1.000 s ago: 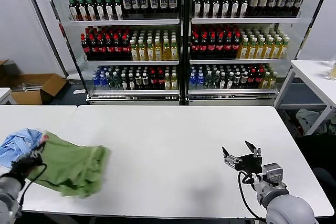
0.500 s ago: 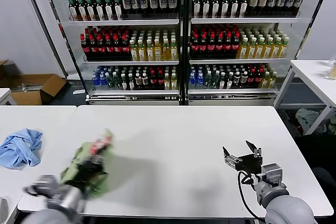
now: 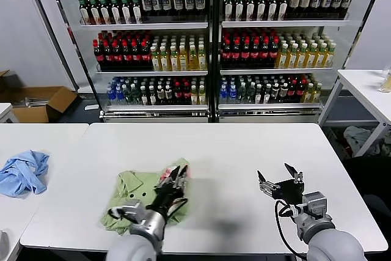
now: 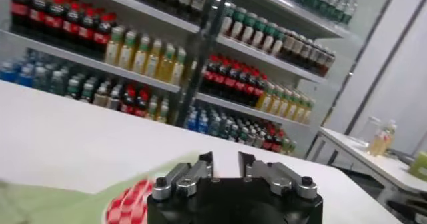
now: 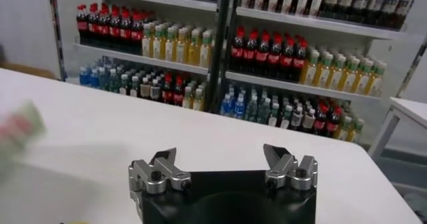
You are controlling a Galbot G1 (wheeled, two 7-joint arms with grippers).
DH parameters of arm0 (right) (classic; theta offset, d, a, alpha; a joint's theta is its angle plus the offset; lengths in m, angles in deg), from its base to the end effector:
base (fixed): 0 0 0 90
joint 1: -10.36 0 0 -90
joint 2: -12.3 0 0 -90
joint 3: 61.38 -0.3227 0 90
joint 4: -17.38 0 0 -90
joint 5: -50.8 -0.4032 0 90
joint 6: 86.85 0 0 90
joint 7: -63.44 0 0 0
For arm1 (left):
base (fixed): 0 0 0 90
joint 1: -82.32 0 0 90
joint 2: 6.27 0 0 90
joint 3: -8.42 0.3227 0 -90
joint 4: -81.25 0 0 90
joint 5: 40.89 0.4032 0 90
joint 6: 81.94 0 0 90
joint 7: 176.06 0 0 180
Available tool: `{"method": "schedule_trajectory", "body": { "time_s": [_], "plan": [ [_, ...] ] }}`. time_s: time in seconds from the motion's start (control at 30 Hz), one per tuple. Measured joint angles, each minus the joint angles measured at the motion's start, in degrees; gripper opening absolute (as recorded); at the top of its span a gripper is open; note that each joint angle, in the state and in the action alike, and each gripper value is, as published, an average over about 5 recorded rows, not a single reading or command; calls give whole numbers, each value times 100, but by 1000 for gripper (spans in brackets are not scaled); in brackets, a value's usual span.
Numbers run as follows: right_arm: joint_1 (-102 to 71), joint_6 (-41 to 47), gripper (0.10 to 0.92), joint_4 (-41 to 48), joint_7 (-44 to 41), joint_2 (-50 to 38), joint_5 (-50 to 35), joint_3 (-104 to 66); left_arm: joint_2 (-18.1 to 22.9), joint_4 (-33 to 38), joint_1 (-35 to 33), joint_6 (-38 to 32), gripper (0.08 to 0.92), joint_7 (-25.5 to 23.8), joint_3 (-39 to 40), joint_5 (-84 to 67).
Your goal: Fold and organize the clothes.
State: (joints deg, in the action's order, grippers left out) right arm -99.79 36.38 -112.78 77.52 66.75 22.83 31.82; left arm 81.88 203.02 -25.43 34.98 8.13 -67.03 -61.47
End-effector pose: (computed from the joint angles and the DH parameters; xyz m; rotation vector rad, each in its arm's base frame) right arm 0.2678 -0.0224 -0.1632 0.2175 -2.7941 0.2736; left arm 0.2815 -0.0825 -0.2089 -0.4390 -2.7888 0.4923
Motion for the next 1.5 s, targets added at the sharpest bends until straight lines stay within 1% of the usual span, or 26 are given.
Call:
{"method": "schedule_trajectory", "body": {
  "time_s": [0.13,0.23,0.37,0.5,0.6,0.83,1.17,1.27,1.5],
  "plan": [
    [59,-2,823,-6,-36,-33,-12,-9,78,-83,56,-154,456,-111,106,206],
    [125,-5,823,-16,-79,-26,-42,36,30,-42,55,-284,542,-220,67,317],
    [227,-6,822,-29,-147,35,-166,195,-177,129,-25,-526,655,-380,-183,535],
    [333,-4,823,32,-179,137,-387,553,-476,271,-198,-820,769,-517,-665,831],
    [427,-1,823,147,-183,231,-525,939,-669,358,-356,-979,813,-573,-1090,977],
    [777,6,823,666,-130,568,-811,1885,-846,455,-708,-1179,823,-627,-1759,1211],
    [1284,7,817,1386,-143,1014,-1000,2691,-988,469,-910,-1266,823,-657,-2138,1360],
    [1390,7,764,1537,-131,1086,-1059,2797,-1041,473,-940,-1289,823,-665,-2215,1381],
    [1599,7,559,1841,-82,1246,-1188,2927,-1107,440,-936,-1322,822,-682,-2310,1413]
  ]
}}
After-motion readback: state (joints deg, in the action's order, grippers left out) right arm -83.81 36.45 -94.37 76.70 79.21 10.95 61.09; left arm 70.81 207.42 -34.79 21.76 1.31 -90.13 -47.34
